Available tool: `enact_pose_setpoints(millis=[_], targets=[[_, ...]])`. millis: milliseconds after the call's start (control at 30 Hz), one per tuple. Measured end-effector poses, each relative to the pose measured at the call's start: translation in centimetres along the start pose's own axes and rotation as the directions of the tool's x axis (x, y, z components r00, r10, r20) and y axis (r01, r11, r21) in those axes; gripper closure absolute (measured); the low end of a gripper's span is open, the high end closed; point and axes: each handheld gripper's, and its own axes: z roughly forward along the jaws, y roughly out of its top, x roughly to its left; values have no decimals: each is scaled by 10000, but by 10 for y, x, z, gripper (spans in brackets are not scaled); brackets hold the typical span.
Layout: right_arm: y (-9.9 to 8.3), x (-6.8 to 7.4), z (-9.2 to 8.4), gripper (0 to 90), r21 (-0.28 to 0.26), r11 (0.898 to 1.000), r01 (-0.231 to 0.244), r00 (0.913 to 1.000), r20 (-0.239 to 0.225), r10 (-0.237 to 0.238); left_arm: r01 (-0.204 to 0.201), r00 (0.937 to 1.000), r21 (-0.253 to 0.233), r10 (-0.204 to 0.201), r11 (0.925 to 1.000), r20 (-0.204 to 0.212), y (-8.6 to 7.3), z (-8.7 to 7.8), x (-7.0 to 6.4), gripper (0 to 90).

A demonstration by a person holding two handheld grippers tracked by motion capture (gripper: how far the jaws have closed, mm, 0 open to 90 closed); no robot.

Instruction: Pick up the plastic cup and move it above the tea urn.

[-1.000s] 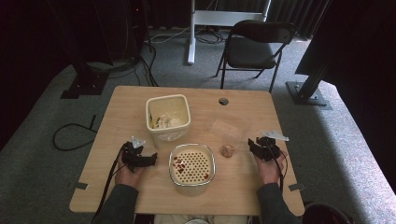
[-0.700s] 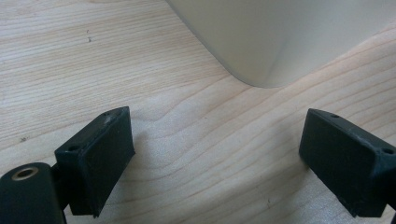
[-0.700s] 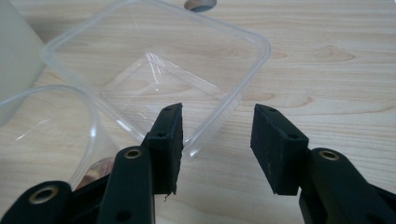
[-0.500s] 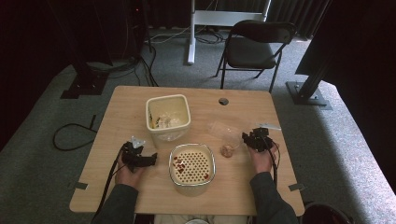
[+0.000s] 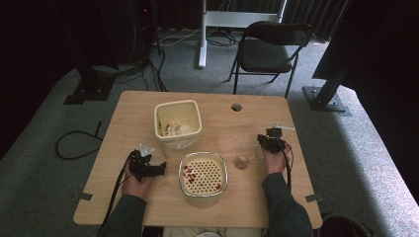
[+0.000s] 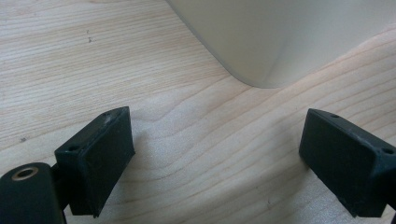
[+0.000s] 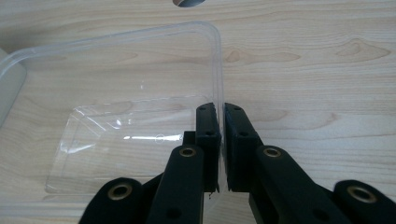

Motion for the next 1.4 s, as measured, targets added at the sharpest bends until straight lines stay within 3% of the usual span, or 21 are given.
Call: enact_pose_setpoints(millis=[333, 733, 1267, 1400], targets=[[8, -2, -3, 869, -348, 9985, -432, 9990, 43, 434, -4, 10000, 9, 4, 10000, -2, 0, 0, 0, 106], [39, 2, -26, 876, -1044, 9934, -484, 9987, 124, 500, 8, 10000, -1, -8, 10000, -16, 0, 0, 0, 106], [77, 25, -57, 876, -1652, 9850, -494, 9969, -681, 386, -7, 10000, 2, 7, 10000, -26, 0, 0, 0, 106], [90, 36, -67, 877, -1800, 9828, -415, 9949, -980, 240, 15, 10000, -6, -15, 10000, -17, 0, 0, 0, 106]])
